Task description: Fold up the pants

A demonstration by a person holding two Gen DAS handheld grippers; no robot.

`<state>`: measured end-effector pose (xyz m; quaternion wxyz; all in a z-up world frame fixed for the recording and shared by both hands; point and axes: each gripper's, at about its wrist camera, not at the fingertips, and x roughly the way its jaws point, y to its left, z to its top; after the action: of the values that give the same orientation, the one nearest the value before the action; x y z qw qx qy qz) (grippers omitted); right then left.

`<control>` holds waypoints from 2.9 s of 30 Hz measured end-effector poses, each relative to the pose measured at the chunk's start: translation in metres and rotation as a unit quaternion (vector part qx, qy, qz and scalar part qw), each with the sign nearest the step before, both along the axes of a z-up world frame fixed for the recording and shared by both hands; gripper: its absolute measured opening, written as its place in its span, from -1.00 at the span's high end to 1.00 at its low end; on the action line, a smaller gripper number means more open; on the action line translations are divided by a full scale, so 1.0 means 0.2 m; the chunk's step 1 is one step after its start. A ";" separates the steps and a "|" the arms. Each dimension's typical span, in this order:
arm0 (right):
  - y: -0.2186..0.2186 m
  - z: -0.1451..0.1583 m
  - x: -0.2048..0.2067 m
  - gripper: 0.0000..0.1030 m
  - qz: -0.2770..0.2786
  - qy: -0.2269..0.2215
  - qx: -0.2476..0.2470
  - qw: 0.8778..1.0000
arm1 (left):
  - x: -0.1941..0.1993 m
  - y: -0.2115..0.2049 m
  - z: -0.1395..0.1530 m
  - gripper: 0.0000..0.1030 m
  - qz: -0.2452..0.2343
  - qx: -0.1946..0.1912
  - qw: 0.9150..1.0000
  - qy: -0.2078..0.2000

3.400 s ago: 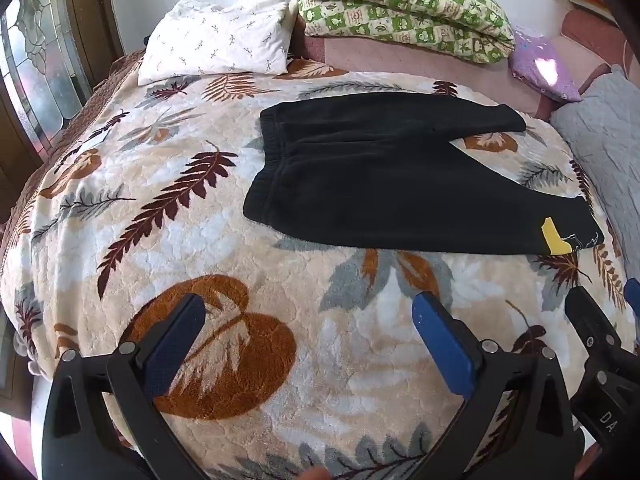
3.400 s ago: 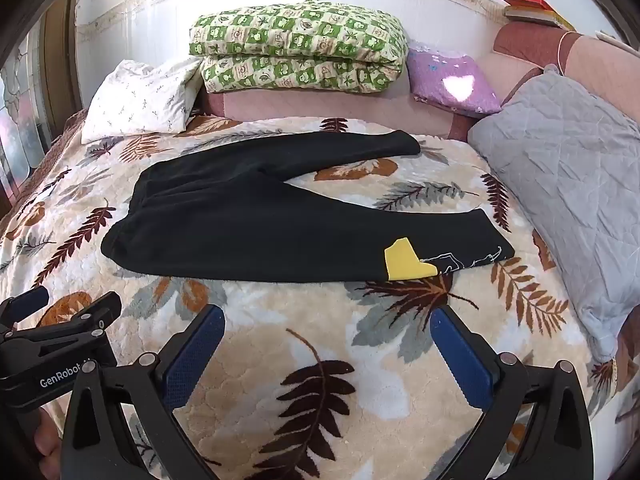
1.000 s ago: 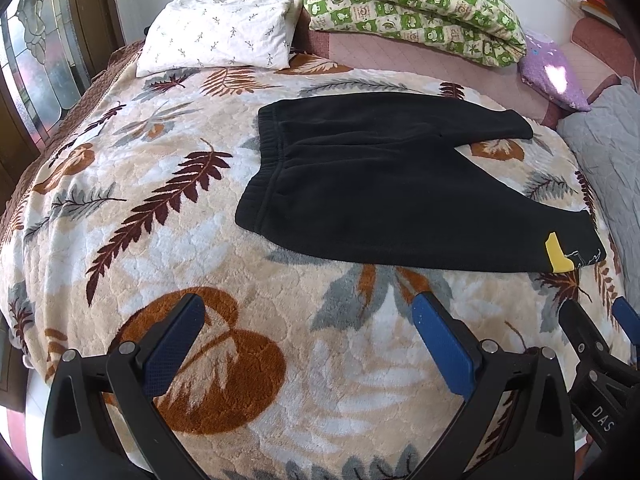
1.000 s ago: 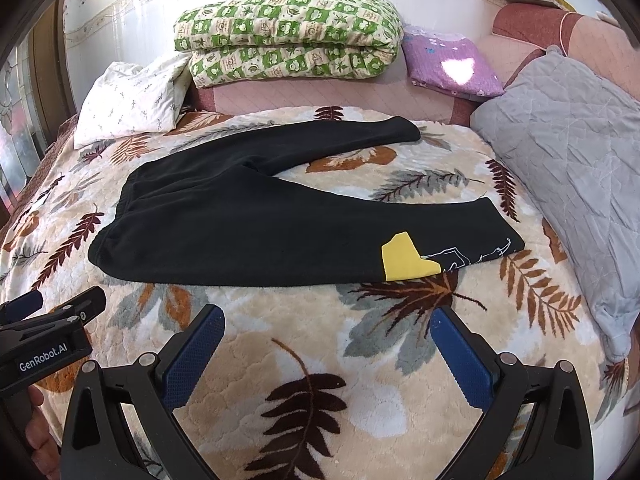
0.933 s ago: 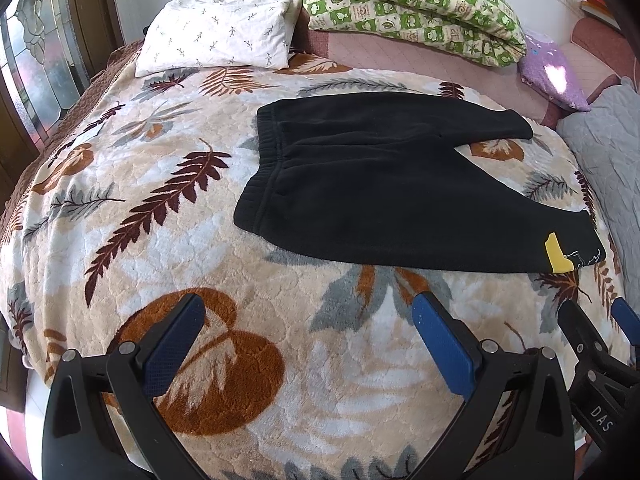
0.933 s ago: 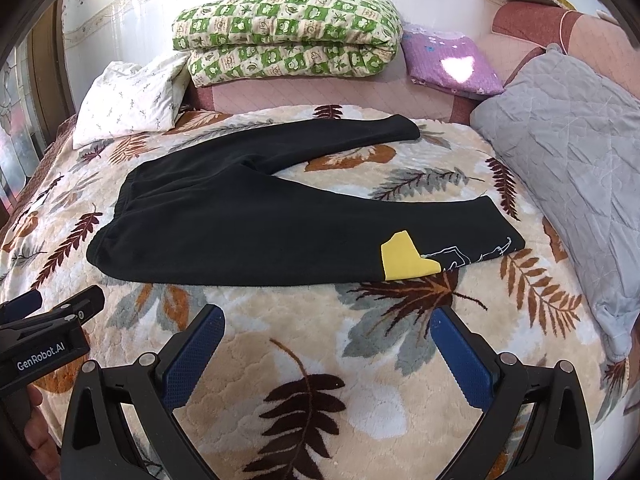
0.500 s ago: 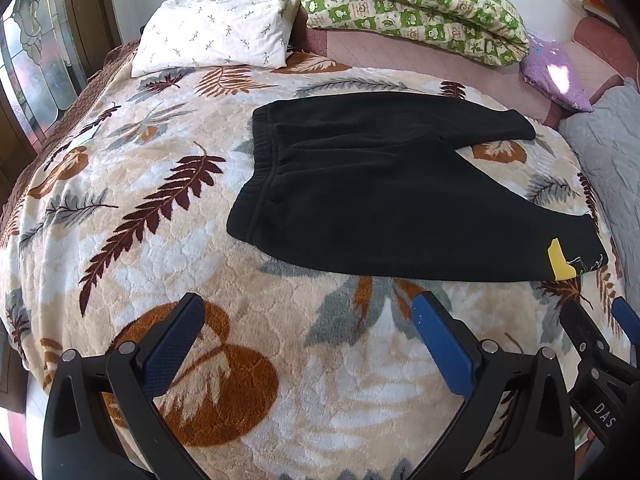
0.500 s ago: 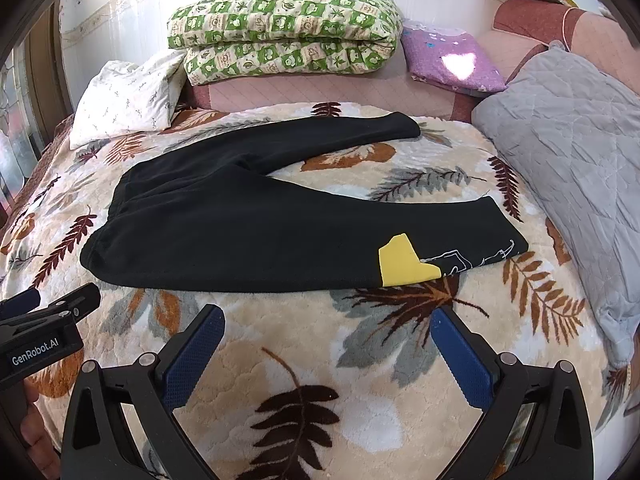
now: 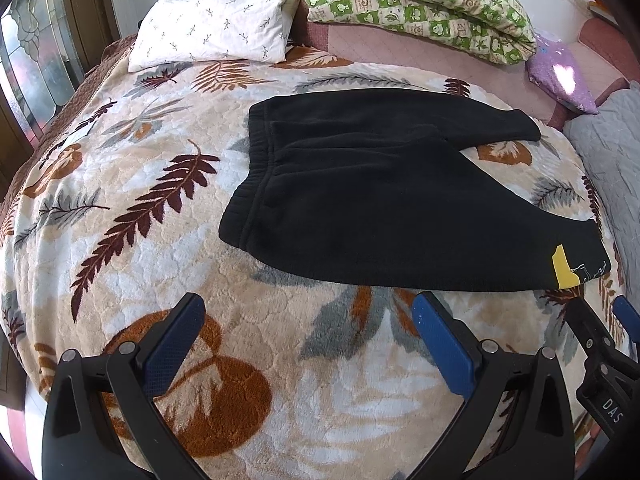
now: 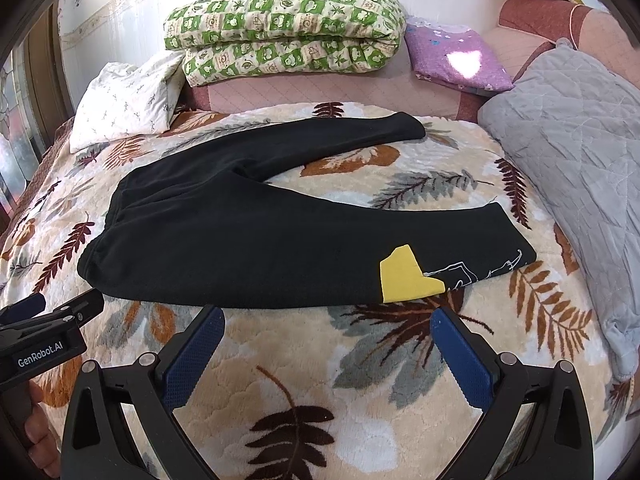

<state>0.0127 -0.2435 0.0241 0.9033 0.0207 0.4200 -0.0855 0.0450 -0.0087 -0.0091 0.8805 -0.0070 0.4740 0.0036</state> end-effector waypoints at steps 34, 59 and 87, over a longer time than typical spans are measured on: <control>-0.31 0.17 0.27 -0.99 0.028 -0.007 0.018 0.999 | 0.33 0.03 0.05 -1.00 0.021 -0.005 0.998 0.051; -1.18 -0.01 1.83 -0.96 0.052 0.087 0.070 0.992 | 1.23 0.45 -0.05 -1.00 0.092 -0.079 0.973 0.196; -1.27 -0.27 2.05 -0.23 0.071 0.128 0.087 0.985 | 1.48 0.44 -0.24 -0.15 0.085 -0.260 0.935 0.224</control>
<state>0.4220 -0.4973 -0.0292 0.8406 0.0585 0.5384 0.0136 0.3401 0.0800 -0.0571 0.7152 -0.2744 0.6413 -0.0435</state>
